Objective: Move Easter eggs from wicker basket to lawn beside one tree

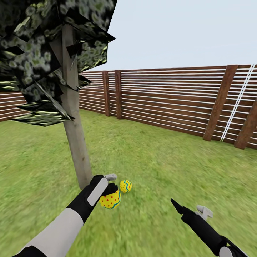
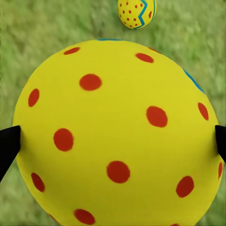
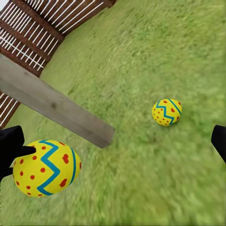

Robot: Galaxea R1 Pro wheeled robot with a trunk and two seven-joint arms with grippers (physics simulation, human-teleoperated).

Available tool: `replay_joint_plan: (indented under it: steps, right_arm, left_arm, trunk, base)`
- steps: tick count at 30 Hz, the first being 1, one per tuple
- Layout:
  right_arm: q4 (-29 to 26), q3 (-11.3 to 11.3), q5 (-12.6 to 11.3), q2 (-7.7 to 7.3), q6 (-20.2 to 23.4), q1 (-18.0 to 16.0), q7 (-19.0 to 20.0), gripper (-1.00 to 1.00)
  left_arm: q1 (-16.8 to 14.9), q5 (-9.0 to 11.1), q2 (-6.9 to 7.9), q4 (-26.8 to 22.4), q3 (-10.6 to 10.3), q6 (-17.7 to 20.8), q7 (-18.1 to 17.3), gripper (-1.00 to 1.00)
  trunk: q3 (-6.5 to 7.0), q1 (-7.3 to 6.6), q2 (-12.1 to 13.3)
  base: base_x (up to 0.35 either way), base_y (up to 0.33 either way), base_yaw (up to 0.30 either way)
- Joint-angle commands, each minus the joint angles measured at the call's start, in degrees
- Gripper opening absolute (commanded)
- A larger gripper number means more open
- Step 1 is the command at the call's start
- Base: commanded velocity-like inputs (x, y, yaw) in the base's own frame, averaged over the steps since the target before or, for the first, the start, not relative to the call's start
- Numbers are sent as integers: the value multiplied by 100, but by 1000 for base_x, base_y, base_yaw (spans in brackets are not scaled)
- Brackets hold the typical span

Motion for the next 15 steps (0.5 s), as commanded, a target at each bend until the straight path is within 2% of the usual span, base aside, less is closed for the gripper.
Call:
replay_joint_plan:
  steps: [1,11,15]
  right_arm:
    - [-6,-12,-36,5,43,-2,7,100]
    - [-6,21,-39,-46,55,-18,9,100]
    - [-6,22,13,-55,198,-19,0,100]
  left_arm:
    - [-4,59,1,-5,-14,-2,60,-100]
    - [-4,60,-3,12,-12,-8,39,-100]
    - [-4,61,-3,29,-12,-8,32,-100]
  trunk:
    - [14,-23,39]
    - [183,-242,440]
    - [236,-330,601]
  base:
    - [1,-2,0]
    - [0,0,0]
    - [0,0,0]
